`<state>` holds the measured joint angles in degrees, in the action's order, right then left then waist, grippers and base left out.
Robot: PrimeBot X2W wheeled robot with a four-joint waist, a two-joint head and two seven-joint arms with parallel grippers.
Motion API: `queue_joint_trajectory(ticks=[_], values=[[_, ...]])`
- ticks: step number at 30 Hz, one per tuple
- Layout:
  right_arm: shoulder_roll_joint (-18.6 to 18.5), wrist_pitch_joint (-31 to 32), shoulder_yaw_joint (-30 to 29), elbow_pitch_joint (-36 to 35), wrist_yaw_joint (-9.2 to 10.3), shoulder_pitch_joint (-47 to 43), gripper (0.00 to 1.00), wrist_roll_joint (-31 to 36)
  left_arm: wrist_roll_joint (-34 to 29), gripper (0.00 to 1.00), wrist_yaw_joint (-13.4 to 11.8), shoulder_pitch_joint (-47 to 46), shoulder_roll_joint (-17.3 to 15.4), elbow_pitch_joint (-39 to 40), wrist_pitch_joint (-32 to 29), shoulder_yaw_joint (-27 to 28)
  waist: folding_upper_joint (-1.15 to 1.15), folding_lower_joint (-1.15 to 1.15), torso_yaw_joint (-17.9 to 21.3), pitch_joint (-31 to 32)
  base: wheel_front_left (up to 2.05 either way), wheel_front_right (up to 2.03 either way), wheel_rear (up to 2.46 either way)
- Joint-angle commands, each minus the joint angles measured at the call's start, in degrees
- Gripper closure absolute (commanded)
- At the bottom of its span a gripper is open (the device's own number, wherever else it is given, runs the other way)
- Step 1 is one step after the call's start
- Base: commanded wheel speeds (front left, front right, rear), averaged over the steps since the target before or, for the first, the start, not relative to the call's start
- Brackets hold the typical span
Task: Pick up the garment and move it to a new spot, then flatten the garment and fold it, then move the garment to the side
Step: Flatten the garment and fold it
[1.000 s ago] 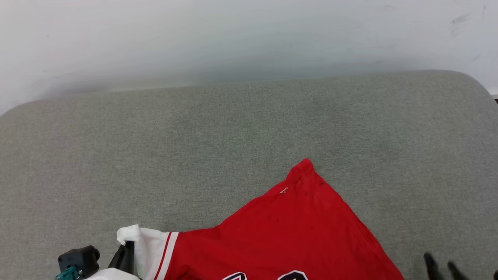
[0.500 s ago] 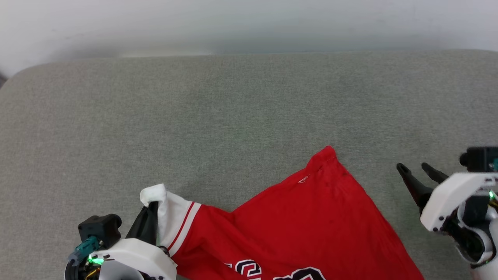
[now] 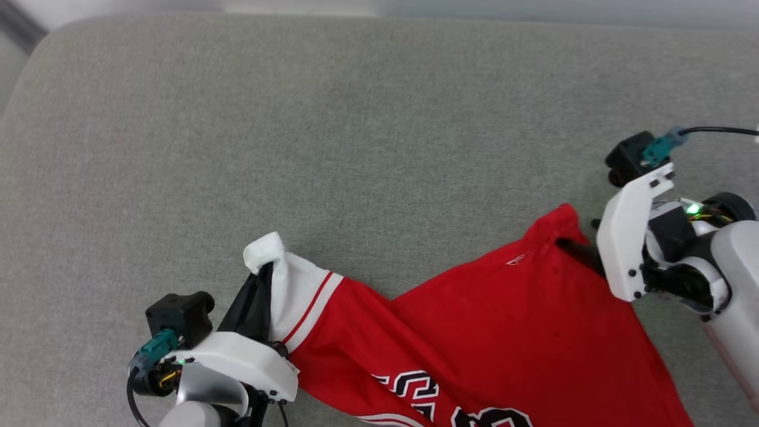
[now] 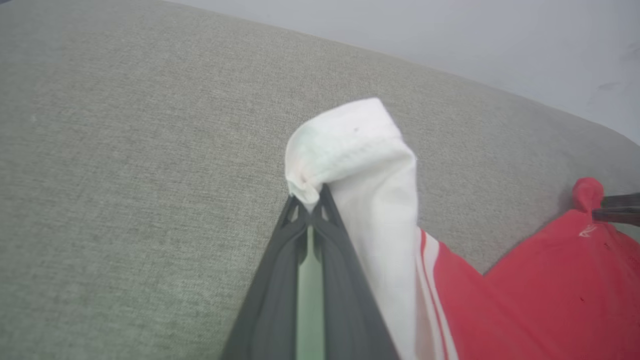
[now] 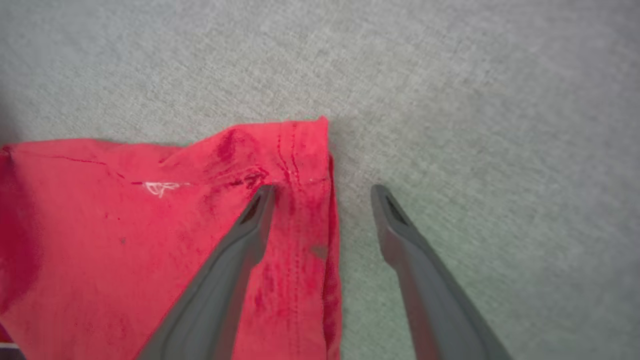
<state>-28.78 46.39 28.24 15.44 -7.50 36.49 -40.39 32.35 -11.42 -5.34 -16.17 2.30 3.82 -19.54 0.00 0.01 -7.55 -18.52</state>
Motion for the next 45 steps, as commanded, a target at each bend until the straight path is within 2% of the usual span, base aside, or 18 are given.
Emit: queue_joint_trajectory(ticks=[1, 7, 8, 9, 10, 13, 17, 23, 28, 35, 40, 45], values=[[-0.33, 0.71, 1.38, 0.73, 0.02, 0.92, 0.0, -0.77, -0.25, 1.0, 0.24, -0.97, 0.11, -0.3, 0.55, 0.01, 0.0, -0.01, -1.37, -1.71, 0.0, 0.0, 0.0], [-1.25, 6.79, 10.45, 5.27, -0.01, -0.12, 0.0, -5.18, -0.18, 1.0, 0.71, -2.27, 0.83, -1.73, 1.48, -0.48, 0.0, -0.01, -2.21, -3.02, 0.0, 0.0, 0.0], [-1.49, 7.66, 11.91, 5.58, -0.07, -0.37, 0.19, -5.81, -0.12, 1.0, 0.79, -2.27, 0.86, -1.95, 1.53, -0.49, 0.0, -0.01, -2.25, -3.02, 0.0, 0.0, 0.0], [-1.76, 7.84, 12.81, 5.87, -0.07, -0.51, 0.69, -6.34, -0.06, 1.0, 0.77, -2.26, 0.89, -2.17, 1.62, -0.5, 0.0, -0.01, -2.25, -3.02, 0.0, 0.0, 0.0], [-1.91, 7.87, 13.42, 6.27, -0.07, -0.63, 1.0, -7.01, 0.0, 1.0, 0.79, -2.32, 0.94, -2.35, 1.77, -0.53, 0.0, -0.01, -2.25, -2.99, 0.0, 0.0, 0.0], [-1.85, 5.57, 14.0, 6.43, -0.07, 0.49, 1.0, -8.19, 0.28, 1.0, 0.79, -2.58, 0.98, -2.79, 1.99, -0.36, 0.0, -0.01, -2.12, -2.67, 0.0, 0.0, 0.0], [-1.33, -0.59, 12.22, 6.45, 0.02, 3.8, 1.0, -8.69, 0.46, 1.0, 0.61, -2.68, 0.1, -3.32, 1.94, 0.32, 0.0, -0.01, -1.44, -1.17, 0.0, 0.0, 0.0], [-0.1, -11.17, 7.82, 8.06, 0.02, 6.6, 1.0, -7.63, -0.46, 1.0, -0.08, -4.22, -3.11, -2.45, 0.74, 2.22, 0.0, -0.01, 0.87, 2.87, 0.0, 0.0, 0.0], [1.82, -18.78, 3.7, 11.15, 0.03, 8.01, 1.0, -4.2, 0.45, 1.0, 0.87, -9.14, -5.79, -2.46, -1.57, 4.24, 0.0, -0.01, 3.97, 6.25, 0.0, 0.0, 0.0], [4.85, -25.81, -0.81, 15.74, 0.03, 12.02, 1.0, 1.12, 2.59, 1.0, 3.44, -22.89, -7.16, -8.97, -6.35, 5.43, 0.0, -0.01, 8.65, 8.72, 0.0, 0.0, 0.0], [6.87, -29.98, -4.02, 18.81, 0.03, 17.27, 1.0, 5.13, 1.86, 1.0, 5.16, -35.99, -6.28, -17.6, -8.08, 4.5, 0.0, -0.01, 10.81, 8.42, 0.0, 0.0, 0.0], [8.29, -33.97, -8.06, 21.76, 0.04, 24.95, 1.0, 8.74, 0.0, 1.0, 5.2, -49.69, -6.37, -25.88, -7.58, 4.83, 0.0, -0.01, 12.39, 5.81, 0.0, 0.0, 0.0]])
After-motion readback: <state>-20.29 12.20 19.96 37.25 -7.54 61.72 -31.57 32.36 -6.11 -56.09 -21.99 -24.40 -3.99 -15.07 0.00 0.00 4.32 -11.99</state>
